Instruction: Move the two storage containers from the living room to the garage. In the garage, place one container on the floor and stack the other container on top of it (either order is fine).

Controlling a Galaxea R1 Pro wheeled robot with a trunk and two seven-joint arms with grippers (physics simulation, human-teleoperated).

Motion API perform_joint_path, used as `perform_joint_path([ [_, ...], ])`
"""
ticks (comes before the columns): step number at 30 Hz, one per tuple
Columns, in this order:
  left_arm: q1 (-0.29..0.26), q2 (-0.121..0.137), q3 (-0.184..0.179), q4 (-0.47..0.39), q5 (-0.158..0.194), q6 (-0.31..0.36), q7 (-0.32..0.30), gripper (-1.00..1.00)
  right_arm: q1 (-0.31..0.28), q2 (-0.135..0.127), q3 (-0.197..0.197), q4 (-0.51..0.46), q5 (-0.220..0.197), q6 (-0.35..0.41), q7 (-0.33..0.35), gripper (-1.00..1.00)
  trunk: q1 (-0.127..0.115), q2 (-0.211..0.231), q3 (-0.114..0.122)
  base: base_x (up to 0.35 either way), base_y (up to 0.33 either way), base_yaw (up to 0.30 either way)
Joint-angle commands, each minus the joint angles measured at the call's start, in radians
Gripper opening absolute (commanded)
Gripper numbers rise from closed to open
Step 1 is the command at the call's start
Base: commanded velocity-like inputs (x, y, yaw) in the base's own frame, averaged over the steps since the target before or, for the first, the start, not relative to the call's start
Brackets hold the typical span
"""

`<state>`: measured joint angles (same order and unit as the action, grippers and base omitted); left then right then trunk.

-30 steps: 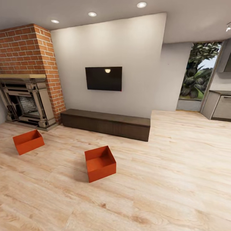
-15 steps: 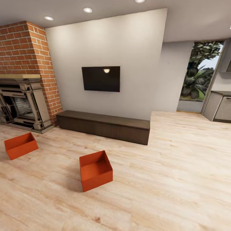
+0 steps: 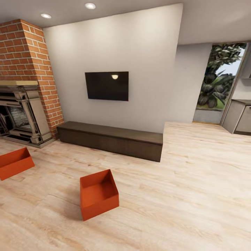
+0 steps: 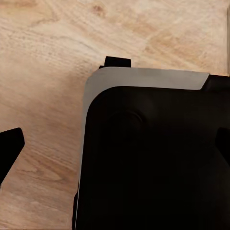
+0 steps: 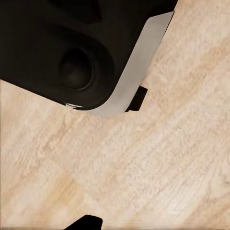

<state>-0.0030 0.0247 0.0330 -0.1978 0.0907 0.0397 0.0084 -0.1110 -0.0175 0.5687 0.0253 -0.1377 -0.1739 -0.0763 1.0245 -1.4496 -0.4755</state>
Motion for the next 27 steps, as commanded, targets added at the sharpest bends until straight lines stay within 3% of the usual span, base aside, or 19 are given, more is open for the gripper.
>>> perform_joint_path([
  [1,0.000,0.000,0.002,-0.002,0.010,0.004,0.001,1.00,-0.001,0.001,0.009,0.002,-0.010,-0.006,0.000,1.00,0.001,0.000,-0.001,0.322,-0.016,0.000],
  [27,0.000,0.001,0.001,-0.002,0.009,0.003,0.001,1.00,-0.001,0.001,0.008,0.002,-0.010,-0.006,0.000,1.00,0.001,0.000,-0.001,0.322,-0.001,0.000],
])
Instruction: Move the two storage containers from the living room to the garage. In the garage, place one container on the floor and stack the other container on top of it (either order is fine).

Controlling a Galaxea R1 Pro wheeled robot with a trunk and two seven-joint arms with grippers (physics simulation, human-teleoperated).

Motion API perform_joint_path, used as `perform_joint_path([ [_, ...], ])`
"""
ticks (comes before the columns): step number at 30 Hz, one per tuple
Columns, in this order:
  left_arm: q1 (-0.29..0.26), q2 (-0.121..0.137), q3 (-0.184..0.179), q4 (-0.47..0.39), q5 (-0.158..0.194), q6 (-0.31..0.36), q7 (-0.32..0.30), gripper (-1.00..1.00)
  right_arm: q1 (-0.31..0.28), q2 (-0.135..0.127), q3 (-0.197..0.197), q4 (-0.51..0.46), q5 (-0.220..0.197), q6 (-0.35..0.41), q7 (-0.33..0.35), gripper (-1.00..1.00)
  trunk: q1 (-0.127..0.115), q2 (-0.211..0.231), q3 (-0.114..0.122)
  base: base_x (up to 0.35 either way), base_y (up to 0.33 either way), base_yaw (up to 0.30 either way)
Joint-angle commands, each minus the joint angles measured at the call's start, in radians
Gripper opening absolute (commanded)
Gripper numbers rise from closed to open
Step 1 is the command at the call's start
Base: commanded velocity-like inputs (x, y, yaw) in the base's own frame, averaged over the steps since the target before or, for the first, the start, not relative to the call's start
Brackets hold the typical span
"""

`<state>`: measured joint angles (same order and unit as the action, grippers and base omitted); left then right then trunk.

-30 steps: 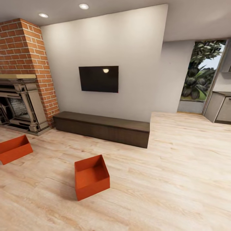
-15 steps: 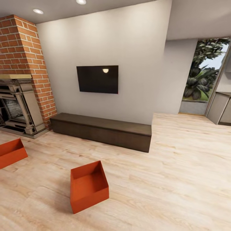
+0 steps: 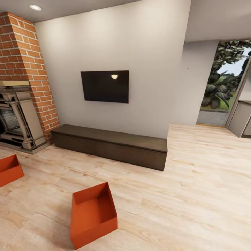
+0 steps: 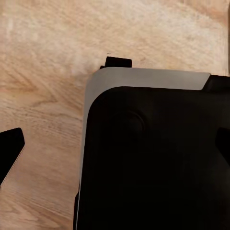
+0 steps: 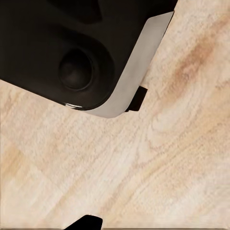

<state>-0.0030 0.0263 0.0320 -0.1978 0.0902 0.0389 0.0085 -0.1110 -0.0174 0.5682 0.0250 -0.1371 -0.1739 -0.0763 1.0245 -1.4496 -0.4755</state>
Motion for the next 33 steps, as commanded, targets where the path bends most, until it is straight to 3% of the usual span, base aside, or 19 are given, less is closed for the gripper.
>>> perform_joint_path([
  [1,0.000,0.000,0.002,-0.002,0.010,0.004,0.001,1.00,-0.001,0.000,0.009,0.003,-0.010,-0.006,0.000,1.00,0.001,0.000,-0.001,0.322,0.000,0.000],
  [20,0.000,0.000,0.002,-0.002,0.007,-0.001,0.001,1.00,-0.001,0.000,0.009,0.003,-0.010,-0.006,0.000,1.00,0.001,0.000,-0.001,0.319,0.000,0.000],
  [33,0.000,0.000,0.003,-0.001,0.005,-0.036,0.001,1.00,-0.001,-0.001,0.010,0.003,-0.009,-0.007,0.000,1.00,0.001,0.000,-0.001,0.035,0.000,0.198],
])
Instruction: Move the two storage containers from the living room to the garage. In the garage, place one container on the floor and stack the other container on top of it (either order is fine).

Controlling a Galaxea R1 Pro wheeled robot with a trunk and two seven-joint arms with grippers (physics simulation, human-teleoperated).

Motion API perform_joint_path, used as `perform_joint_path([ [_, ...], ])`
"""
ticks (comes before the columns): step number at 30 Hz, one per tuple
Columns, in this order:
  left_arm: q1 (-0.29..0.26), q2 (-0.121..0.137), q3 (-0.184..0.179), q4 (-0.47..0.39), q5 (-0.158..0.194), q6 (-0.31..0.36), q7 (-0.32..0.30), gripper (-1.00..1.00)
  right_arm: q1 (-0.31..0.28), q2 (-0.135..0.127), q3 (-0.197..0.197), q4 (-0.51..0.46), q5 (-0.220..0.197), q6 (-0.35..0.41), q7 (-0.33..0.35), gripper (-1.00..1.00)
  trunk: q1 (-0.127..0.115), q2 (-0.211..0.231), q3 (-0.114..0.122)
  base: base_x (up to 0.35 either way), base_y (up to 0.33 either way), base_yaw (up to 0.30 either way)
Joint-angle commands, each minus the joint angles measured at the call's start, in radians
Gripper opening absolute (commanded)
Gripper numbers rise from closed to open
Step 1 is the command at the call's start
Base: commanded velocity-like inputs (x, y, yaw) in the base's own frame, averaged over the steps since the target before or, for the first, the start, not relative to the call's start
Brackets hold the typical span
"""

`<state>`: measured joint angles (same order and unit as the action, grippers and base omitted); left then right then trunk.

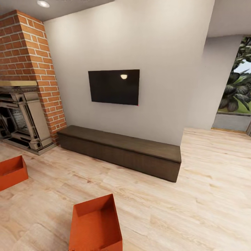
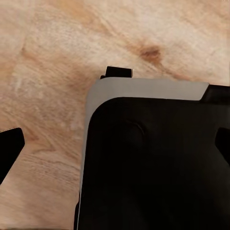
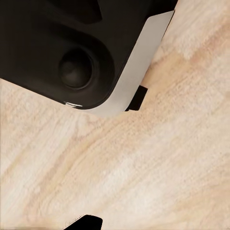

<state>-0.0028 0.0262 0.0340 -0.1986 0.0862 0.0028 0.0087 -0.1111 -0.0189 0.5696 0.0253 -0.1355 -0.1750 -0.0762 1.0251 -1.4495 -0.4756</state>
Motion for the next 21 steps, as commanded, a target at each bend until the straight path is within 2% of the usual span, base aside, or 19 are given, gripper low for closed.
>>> perform_joint_path([
  [1,0.000,0.000,0.001,0.000,0.009,0.000,0.000,1.00,-0.001,0.000,0.009,0.003,-0.010,-0.006,0.000,1.00,0.000,-0.001,-0.001,0.000,0.000,0.269],
  [21,0.000,0.000,0.002,-0.001,0.010,0.000,0.000,1.00,-0.001,0.000,0.009,0.002,-0.010,-0.006,-0.001,1.00,0.000,-0.001,-0.001,0.000,0.000,0.269],
])
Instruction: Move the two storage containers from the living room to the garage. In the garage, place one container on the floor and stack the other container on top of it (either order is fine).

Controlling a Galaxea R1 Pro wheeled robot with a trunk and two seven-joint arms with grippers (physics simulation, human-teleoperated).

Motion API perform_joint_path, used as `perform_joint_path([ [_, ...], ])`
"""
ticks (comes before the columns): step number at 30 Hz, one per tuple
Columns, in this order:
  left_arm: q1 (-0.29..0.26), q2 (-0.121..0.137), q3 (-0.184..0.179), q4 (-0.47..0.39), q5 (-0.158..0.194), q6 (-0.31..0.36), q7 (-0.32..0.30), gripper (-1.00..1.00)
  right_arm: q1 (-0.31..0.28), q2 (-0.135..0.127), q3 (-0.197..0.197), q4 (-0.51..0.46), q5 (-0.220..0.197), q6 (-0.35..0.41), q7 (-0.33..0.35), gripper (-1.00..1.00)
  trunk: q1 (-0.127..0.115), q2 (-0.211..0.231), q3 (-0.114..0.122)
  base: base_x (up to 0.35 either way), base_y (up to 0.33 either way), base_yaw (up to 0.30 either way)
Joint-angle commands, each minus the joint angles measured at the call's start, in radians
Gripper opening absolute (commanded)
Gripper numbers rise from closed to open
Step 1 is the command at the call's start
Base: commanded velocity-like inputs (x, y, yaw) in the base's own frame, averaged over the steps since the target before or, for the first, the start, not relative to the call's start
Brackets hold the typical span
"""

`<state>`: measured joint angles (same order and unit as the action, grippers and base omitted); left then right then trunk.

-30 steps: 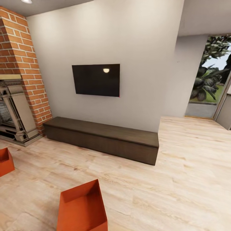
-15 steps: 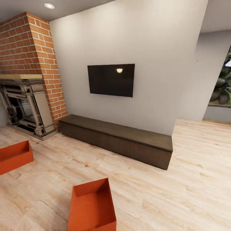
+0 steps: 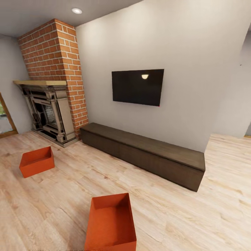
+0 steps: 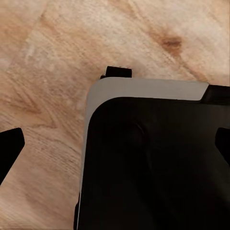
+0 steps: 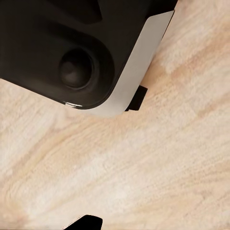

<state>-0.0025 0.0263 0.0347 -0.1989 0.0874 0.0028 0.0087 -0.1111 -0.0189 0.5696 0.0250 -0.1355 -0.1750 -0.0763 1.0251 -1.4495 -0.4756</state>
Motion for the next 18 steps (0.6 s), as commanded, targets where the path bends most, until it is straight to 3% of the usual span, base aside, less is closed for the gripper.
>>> perform_joint_path([
  [1,0.000,0.000,0.001,-0.001,0.009,0.000,0.000,1.00,-0.001,0.000,0.009,0.003,-0.010,-0.006,0.000,1.00,0.000,-0.001,-0.001,0.000,0.000,0.269],
  [12,0.000,-0.002,0.001,-0.001,0.008,0.000,0.000,1.00,-0.001,0.000,0.009,0.003,-0.010,-0.007,0.000,1.00,0.000,-0.001,-0.001,0.000,0.000,0.269],
  [18,-0.001,0.000,0.001,0.004,0.012,0.000,0.000,1.00,-0.001,0.000,0.009,0.003,-0.009,-0.007,0.000,1.00,0.000,-0.001,-0.001,0.274,0.000,0.044],
])
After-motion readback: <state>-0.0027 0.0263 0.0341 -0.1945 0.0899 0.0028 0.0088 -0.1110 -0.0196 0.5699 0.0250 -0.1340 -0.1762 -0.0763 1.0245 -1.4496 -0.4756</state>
